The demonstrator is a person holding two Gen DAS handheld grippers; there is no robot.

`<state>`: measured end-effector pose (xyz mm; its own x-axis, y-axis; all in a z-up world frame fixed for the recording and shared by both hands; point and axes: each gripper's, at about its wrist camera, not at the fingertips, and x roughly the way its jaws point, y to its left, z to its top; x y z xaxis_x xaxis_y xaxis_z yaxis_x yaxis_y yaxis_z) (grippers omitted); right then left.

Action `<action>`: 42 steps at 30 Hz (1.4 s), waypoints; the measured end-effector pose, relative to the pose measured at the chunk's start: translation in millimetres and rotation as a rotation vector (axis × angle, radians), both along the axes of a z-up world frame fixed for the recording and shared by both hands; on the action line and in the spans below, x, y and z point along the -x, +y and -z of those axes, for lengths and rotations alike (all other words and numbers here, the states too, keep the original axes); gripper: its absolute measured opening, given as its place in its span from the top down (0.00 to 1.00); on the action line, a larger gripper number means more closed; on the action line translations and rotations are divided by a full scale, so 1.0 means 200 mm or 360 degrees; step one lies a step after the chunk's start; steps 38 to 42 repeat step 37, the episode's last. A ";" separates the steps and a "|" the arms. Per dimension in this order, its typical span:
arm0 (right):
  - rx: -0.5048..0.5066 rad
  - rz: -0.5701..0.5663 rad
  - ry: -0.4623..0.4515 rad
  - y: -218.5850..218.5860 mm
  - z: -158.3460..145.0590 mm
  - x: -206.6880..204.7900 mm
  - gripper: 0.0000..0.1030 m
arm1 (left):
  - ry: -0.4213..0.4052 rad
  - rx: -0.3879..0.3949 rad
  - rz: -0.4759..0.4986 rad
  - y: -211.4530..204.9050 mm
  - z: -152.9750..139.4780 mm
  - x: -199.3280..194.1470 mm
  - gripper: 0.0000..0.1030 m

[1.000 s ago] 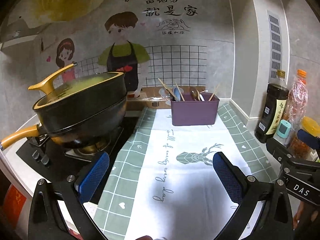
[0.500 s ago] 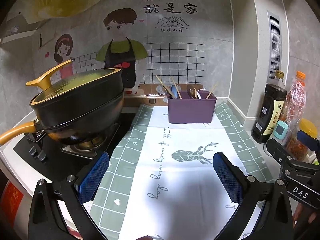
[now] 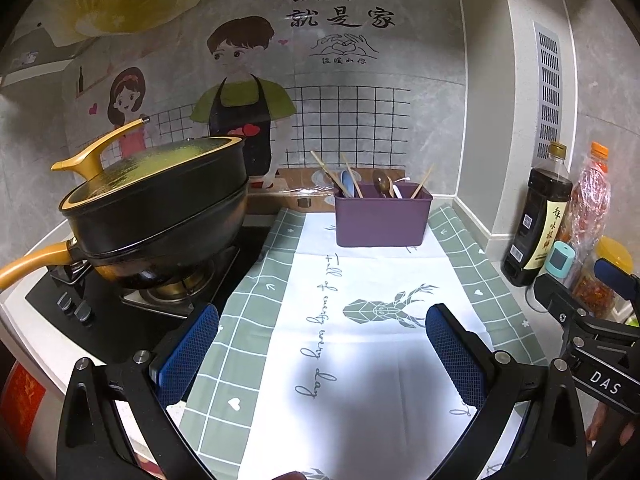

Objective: Organize utensils

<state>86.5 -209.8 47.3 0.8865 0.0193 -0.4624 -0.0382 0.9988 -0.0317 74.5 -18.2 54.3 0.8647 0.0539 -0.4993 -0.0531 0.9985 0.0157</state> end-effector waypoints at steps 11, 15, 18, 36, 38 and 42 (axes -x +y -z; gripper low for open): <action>0.0017 -0.0021 -0.0017 0.01 -0.02 0.03 0.05 | 0.0003 -0.0005 -0.0014 0.02 0.00 0.01 0.00; 0.0011 -0.0022 -0.0010 0.00 -0.01 0.03 0.05 | 0.0002 0.0007 -0.0004 0.02 -0.01 0.01 0.00; 0.0007 -0.0023 -0.0009 0.00 -0.02 0.03 0.05 | 0.0000 0.0009 -0.0006 0.02 -0.01 0.01 0.00; 0.0007 -0.0020 -0.0010 0.00 -0.02 0.03 0.05 | 0.0003 0.0028 -0.0007 0.01 0.00 0.01 0.00; 0.0006 -0.0021 -0.0008 0.00 -0.02 0.02 0.05 | 0.0000 0.0023 -0.0010 0.01 0.00 0.00 0.00; 0.0006 -0.0021 -0.0008 0.00 -0.02 0.02 0.05 | 0.0000 0.0023 -0.0010 0.01 0.00 0.00 0.00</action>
